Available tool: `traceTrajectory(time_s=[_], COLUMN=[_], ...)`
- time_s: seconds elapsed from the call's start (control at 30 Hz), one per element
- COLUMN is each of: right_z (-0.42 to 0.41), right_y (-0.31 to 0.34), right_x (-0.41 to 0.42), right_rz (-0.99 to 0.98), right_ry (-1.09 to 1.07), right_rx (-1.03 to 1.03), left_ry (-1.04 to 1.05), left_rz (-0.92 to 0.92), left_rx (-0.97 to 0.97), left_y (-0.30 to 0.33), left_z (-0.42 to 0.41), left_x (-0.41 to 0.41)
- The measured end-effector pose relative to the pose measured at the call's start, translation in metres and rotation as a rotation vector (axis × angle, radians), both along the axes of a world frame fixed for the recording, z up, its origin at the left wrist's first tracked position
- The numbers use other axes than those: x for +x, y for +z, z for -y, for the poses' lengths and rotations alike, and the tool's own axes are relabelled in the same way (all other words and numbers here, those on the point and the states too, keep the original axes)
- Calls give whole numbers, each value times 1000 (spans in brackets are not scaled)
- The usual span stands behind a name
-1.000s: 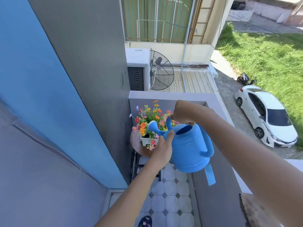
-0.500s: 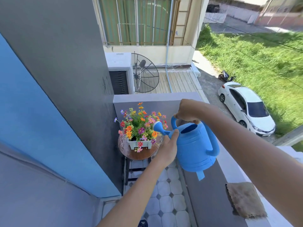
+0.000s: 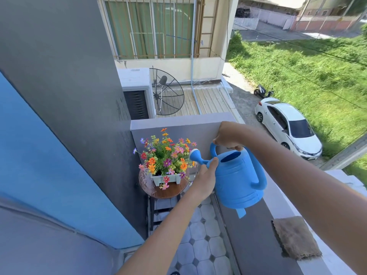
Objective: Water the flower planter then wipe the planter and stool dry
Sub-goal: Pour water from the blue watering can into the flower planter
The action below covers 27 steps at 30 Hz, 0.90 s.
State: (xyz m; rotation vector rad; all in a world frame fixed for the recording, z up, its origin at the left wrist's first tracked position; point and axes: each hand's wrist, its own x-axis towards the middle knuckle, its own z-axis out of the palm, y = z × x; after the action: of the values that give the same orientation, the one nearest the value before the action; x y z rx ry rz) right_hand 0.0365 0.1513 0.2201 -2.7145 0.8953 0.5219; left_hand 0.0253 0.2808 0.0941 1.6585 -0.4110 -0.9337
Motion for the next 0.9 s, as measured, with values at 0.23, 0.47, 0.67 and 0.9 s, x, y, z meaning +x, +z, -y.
traceTrajectory(time_s=[0.23,0.47,0.67,0.9], right_z=[-3,-12,-17,-8], right_y=[3,8,6,6], right_x=[12,30,51,56], right_rz=[51,85,74,36], right_ry=[-8,-1,34,-25], right_rx=[-50,4,-26,-35], left_ry=[6,31,58,3], left_rz=[-7,24,6,31], left_rx=[13,-7,-30,-18], left_y=[-13,-9,6,-11], left_z=[5,-6,-19,-1], left_x=[19,38,54,64])
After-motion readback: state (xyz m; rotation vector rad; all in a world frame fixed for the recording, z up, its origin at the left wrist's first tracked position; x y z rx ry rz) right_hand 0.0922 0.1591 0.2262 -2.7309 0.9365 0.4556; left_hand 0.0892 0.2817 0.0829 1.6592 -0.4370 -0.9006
